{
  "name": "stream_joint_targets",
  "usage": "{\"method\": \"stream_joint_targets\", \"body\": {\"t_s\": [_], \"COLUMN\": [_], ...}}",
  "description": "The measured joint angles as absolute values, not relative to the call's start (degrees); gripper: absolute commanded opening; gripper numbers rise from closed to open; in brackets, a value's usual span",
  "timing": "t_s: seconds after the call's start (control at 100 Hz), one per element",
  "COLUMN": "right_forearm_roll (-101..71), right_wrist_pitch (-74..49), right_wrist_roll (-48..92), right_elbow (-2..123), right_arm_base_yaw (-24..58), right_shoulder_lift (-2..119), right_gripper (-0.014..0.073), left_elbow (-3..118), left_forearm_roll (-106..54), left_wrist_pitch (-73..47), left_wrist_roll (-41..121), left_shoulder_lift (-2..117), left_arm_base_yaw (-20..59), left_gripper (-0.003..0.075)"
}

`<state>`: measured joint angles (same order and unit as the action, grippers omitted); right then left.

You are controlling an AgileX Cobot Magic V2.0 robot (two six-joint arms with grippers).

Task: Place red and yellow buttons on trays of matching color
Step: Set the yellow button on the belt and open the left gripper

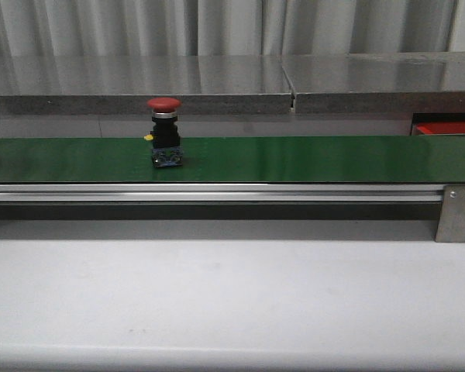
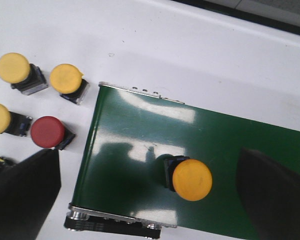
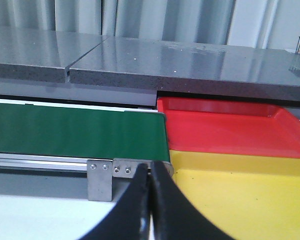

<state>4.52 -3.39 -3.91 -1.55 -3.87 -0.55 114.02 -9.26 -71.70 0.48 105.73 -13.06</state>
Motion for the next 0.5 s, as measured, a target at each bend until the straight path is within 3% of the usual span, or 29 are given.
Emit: {"method": "stream_joint_targets", "body": {"t_s": [0.2,0.5], "right_forearm_roll": [4.5,4.5], "right_wrist_pitch": [-3.4,-3.4], "right_wrist_roll": [-3.9,-3.9], "right_elbow": [-1.5,-1.5], "right_arm_base_yaw": [-3.9,-3.9], "right_shoulder_lift": [-0.5,-0.5], "right_gripper": [-0.0117,-0.0117], "left_elbow": [104.4,74.3], "left_forearm_roll": [-9.1,-10.0], "left_wrist_pitch": [-68.0,-48.3], "left_wrist_roll": [2.0,4.9], "left_shoulder_lift": [97.9,75.5], "left_arm_base_yaw": [-13.5,-13.2], "left_gripper": [0.0689,0.0689]}}
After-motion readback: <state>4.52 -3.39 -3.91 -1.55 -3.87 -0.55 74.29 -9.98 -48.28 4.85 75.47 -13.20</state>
